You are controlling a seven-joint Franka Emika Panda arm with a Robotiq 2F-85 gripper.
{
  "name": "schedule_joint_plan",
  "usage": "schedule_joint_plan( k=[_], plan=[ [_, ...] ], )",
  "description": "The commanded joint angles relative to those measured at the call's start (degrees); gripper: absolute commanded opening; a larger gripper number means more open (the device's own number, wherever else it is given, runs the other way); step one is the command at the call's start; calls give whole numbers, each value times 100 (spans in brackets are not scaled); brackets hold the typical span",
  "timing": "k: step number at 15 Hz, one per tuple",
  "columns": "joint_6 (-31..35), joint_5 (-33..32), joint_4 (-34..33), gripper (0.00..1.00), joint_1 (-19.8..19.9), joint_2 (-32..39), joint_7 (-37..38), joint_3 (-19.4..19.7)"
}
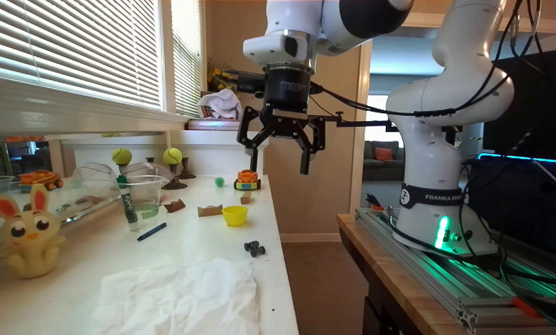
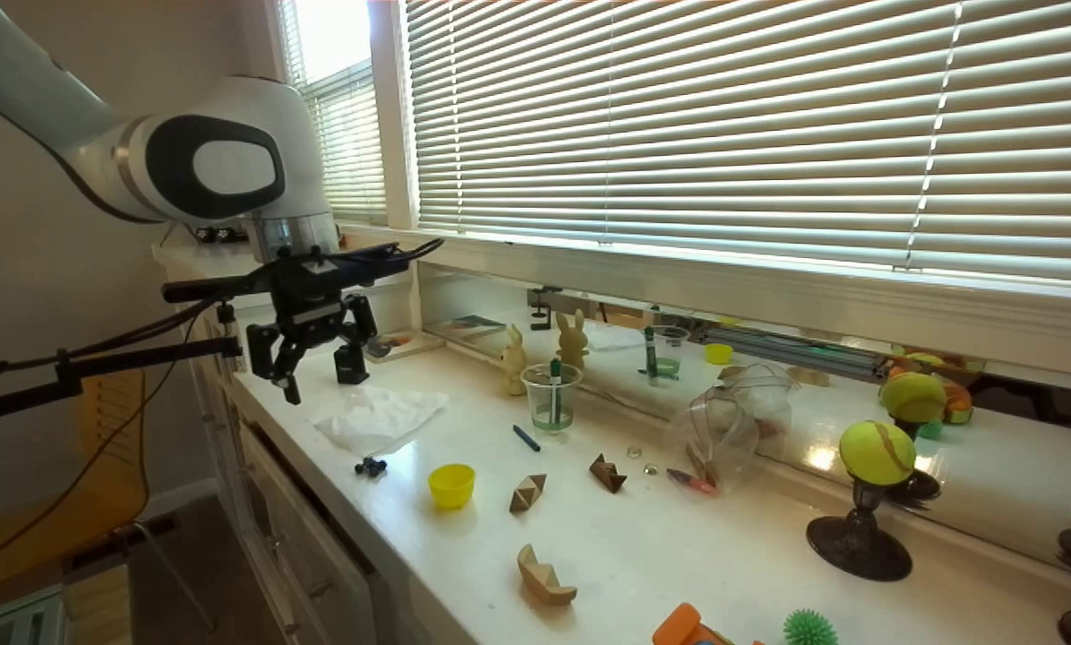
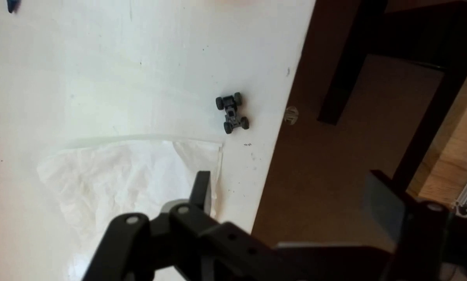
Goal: Move the black toy car from side to side
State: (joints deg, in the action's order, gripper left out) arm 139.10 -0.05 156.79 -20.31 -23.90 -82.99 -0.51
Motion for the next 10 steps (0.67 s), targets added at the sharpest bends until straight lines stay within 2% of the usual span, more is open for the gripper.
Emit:
schedule_joint_plan(
  k=[1, 5, 10],
  plan=[
    [344, -147, -198, 100, 209, 420, 41, -119],
    [917, -102, -288, 100, 183, 876, -36, -192],
    [986, -361, -394, 100, 243, 1373, -133, -430]
  ],
)
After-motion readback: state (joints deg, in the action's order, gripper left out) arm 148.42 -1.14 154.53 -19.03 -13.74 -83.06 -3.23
